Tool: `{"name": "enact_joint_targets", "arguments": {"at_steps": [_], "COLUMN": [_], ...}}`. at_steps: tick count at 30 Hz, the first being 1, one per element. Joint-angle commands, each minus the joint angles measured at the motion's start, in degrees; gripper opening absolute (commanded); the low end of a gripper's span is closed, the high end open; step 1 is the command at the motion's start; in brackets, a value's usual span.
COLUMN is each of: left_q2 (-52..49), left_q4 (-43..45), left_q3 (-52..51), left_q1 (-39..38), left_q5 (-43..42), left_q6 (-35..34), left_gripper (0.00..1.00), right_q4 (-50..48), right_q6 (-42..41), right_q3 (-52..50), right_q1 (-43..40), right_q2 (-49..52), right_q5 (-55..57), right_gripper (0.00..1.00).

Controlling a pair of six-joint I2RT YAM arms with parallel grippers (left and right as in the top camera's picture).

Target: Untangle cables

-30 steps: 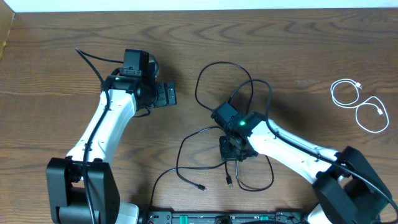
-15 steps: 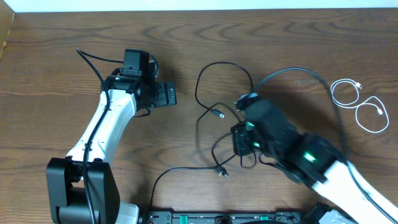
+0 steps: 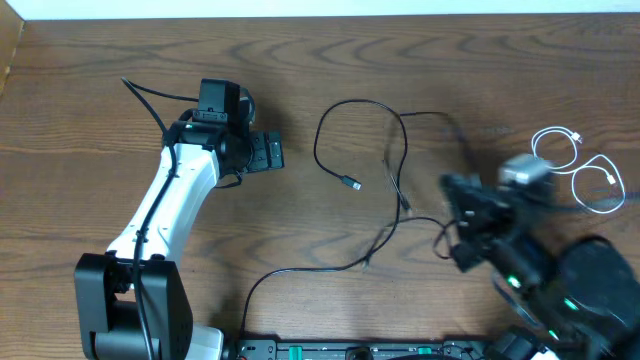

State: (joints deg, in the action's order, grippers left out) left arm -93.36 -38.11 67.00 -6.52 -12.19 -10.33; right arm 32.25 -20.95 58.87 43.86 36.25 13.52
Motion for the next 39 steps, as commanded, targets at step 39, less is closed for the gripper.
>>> {"name": "enact_joint_targets", "arguments": {"at_steps": [39], "left_q2": [-0.2], "left_q4": [-0.1], "left_q3": [0.4], "left_q1": [0.1], "left_q5": [-0.7], "left_q6": [0.0], "left_gripper": [0.98], "right_q4": [24.1], "right_q6": [-19.3], "right_q3": [-3.7], "right_q1": [-0.3], "right_q2": [-5.2], "right_q5": [55.5], "right_gripper": [0.01]}}
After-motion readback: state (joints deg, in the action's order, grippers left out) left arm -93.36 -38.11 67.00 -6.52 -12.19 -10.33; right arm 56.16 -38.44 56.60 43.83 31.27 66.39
